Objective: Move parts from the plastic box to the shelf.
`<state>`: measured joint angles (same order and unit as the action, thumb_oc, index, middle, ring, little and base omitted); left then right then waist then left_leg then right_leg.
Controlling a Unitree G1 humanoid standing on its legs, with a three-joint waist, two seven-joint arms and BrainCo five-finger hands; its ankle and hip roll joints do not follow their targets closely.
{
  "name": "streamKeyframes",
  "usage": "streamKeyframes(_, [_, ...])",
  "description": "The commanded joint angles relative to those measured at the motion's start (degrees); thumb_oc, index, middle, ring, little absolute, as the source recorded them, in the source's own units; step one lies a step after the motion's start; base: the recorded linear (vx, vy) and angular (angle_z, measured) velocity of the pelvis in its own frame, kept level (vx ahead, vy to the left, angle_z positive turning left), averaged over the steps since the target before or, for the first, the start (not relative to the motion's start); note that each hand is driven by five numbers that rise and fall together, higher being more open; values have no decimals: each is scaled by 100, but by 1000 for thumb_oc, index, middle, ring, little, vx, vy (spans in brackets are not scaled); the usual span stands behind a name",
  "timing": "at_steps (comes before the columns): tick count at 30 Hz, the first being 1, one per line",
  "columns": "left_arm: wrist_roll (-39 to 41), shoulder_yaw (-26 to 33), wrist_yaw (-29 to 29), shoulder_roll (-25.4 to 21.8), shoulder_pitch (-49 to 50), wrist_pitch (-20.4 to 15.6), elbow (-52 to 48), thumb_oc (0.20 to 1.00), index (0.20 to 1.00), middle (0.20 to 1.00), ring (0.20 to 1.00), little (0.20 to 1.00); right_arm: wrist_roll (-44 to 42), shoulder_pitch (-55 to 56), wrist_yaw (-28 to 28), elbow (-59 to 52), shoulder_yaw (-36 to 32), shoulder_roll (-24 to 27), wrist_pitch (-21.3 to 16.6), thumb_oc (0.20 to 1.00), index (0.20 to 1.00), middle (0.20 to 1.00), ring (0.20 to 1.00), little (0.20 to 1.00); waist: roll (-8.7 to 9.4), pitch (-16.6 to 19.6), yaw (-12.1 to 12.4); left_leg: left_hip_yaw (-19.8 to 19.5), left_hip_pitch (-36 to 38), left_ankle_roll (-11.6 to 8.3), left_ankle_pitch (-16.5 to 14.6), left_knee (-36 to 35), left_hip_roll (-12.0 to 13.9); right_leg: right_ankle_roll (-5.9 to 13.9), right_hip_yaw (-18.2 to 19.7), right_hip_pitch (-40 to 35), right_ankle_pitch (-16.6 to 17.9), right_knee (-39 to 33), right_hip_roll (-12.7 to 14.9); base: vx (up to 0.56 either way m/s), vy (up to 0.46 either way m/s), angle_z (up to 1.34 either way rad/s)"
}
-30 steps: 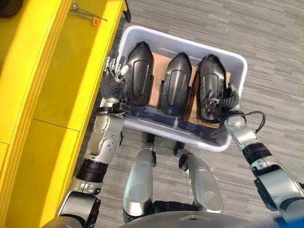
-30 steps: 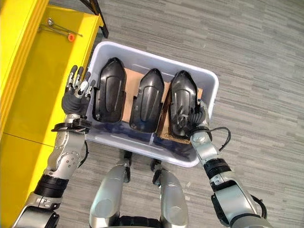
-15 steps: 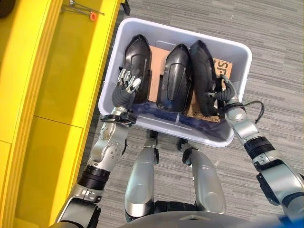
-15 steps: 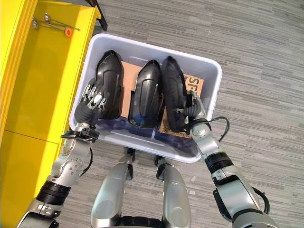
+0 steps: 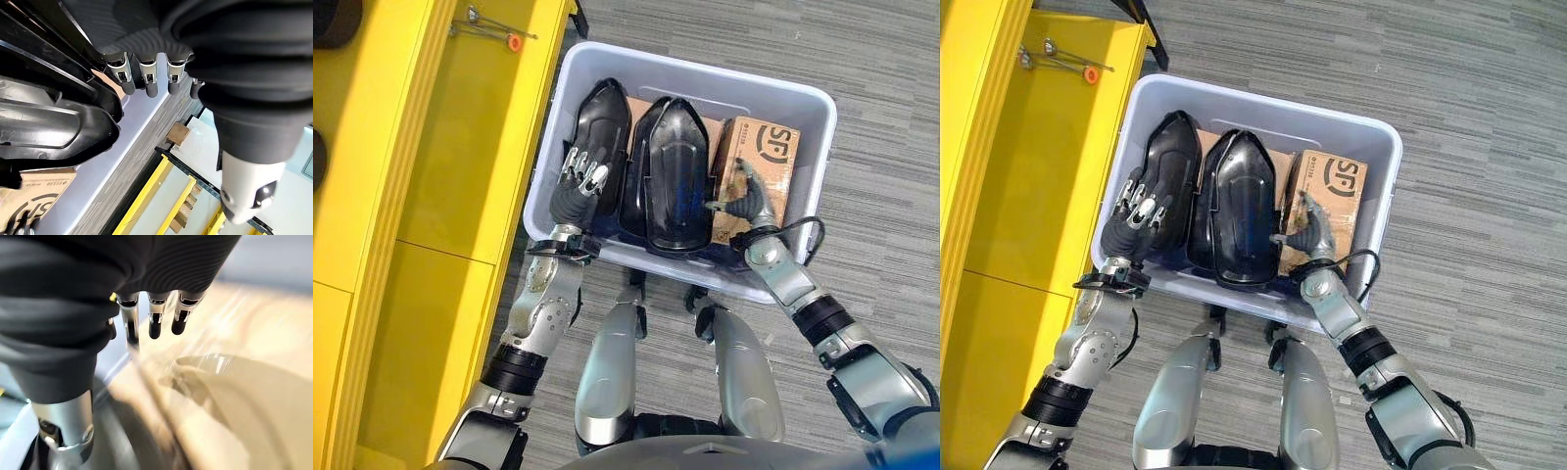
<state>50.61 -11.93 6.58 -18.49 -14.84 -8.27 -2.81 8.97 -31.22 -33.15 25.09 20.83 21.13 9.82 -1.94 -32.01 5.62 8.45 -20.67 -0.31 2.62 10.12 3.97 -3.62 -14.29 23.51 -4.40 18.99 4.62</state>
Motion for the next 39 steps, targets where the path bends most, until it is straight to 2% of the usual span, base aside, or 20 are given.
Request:
streamKeyframes(1, [27,-178,-26,177,233,-520,-579,1000,1000,1000,1000,1000,830,99,-845,-360,6,175,-128,1000,1000,1000,1000,1000,-229,222,-136,-83,78,-159,79,-179,141,543,-73,-243,-271,462,473,19,75,-15])
streamKeyframes(8, [114,-254,2,185,259,-676,-562,1000,1000,1000,1000,1000,1125,99,-1296,-417,-65,252,-303,1000,1000,1000,1000,1000,-317,222,-204,-9,132,-159,52,-195,121,562,-10,-243,-272,450,541,10,63,-7])
streamKeyframes(13, [189,-222,-7,185,351,-708,-597,1000,1000,1000,1000,1000,949,198,-1020,-503,-51,224,-316,1000,1000,1000,1000,1000,-337,222,-224,28,140,-148,33,-184,113,560,21,-214,-278,476,571,7,45,-6])
streamKeyframes(15, [275,-155,-51,156,477,-701,-667,1000,1000,1000,1000,1000,397,368,-559,-619,9,121,-599,1000,1000,1000,1000,1000,-348,222,-212,31,112,-146,36,-161,116,555,27,-170,-282,526,596,12,49,0])
streamKeyframes(19, [262,-122,-73,157,535,-669,-713,1000,1000,1000,1000,1000,-76,453,-119,-840,58,-25,-693,1000,1000,1000,1000,1000,-319,222,-192,27,76,-139,37,-153,121,561,22,-136,-271,528,593,-1,0,1])
streamKeyframes(22, [238,-102,-29,172,535,-620,-769,1000,1000,1000,1000,1000,-454,498,202,-954,115,-163,-650,1000,1000,1000,1000,1000,-301,222,-176,18,41,-139,37,-126,117,560,20,-111,-270,547,590,0,0,0])
streamKeyframes(29, [207,-130,46,189,503,-652,-812,1000,1000,1000,1000,1000,-308,407,496,-1005,344,-375,-670,1000,1000,1000,1000,1000,-291,222,-91,-13,-52,-134,73,-112,106,565,-19,-71,-243,546,591,0,3,2])
streamKeyframes(36, [156,-191,179,196,425,-768,-863,1000,1000,1000,1000,1000,-433,274,365,-970,551,-498,-404,1000,1000,1000,1000,1000,-254,222,-14,-58,-194,-131,90,-64,107,569,-54,13,-229,564,577,0,4,6])
streamKeyframes(39, [230,-212,179,226,382,-759,-850,1000,1000,1000,1000,1000,-539,181,232,-729,569,-550,-130,1000,1000,1000,1000,1000,-254,222,28,-74,-250,-132,98,-53,106,566,-74,45,-225,571,577,4,22,3])
